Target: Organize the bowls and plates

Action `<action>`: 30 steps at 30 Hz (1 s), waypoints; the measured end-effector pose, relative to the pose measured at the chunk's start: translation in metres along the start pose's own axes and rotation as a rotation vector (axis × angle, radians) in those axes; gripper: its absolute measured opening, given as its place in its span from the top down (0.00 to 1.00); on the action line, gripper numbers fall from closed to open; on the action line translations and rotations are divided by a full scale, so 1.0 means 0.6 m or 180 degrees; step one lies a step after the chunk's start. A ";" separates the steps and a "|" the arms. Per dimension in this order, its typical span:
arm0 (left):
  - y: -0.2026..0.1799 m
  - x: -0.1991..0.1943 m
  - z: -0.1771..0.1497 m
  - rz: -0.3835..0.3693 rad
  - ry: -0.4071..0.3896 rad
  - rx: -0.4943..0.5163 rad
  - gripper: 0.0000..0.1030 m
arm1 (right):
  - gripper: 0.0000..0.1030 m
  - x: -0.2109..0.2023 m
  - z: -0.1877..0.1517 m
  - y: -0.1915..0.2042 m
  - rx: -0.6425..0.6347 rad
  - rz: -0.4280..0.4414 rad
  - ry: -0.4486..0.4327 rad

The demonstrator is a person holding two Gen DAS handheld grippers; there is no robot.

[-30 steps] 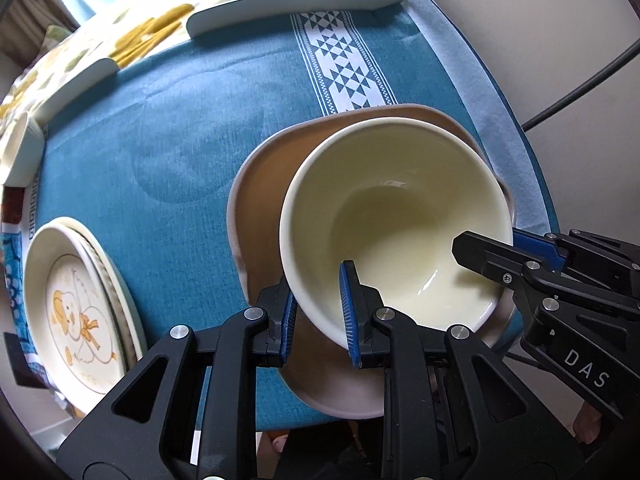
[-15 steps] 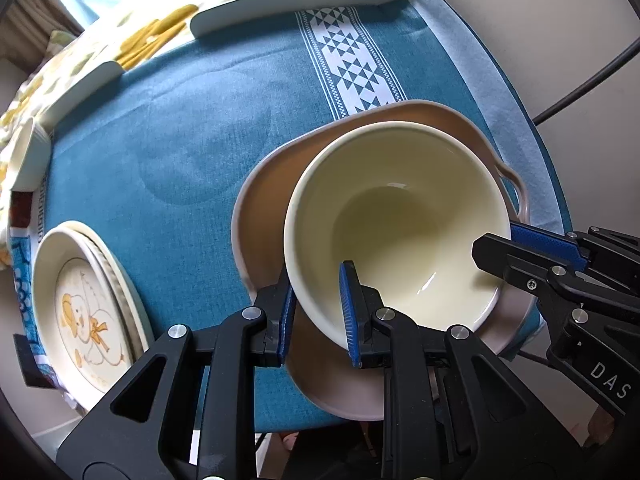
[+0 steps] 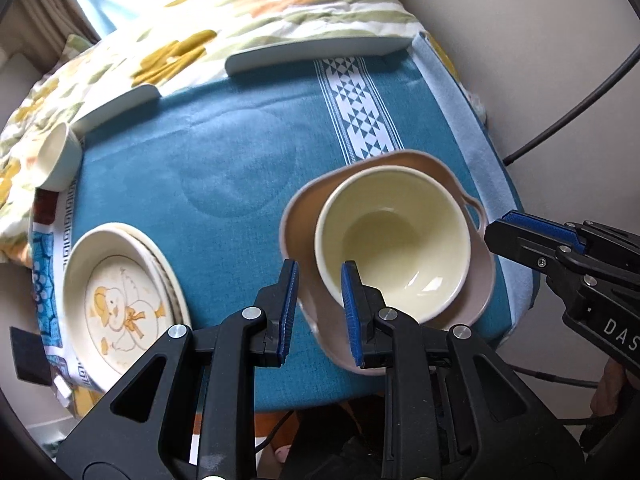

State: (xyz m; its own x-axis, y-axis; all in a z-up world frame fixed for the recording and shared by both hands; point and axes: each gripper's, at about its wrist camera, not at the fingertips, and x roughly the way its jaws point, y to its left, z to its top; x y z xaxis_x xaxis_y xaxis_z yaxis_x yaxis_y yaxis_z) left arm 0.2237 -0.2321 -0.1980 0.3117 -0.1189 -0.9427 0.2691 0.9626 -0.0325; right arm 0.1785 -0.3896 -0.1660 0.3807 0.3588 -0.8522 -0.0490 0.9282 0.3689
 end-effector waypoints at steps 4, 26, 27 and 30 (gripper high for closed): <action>0.065 -0.077 -0.004 0.0027 -0.0329 -0.0338 0.81 | 0.82 -0.024 0.031 0.039 -0.0204 0.0193 -0.0158; 0.638 -0.095 0.009 -0.0209 -0.0961 -0.2353 0.02 | 0.13 0.210 0.288 0.429 -0.0918 0.0974 -0.0104; 0.658 -0.076 0.010 -0.0271 -0.0923 -0.2445 0.04 | 0.13 0.233 0.298 0.444 -0.0929 0.0939 -0.0078; 0.713 -0.014 0.017 -0.0521 -0.0759 -0.2698 0.15 | 0.13 0.310 0.321 0.484 -0.0944 0.0862 0.0121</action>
State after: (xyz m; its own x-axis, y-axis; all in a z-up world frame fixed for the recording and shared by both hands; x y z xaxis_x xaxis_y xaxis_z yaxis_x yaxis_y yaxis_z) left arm 0.3453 0.1780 -0.2006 0.5350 -0.2270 -0.8138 -0.4075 0.7745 -0.4839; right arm 0.4128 -0.0725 -0.1461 0.2834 0.5927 -0.7539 -0.4094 0.7857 0.4638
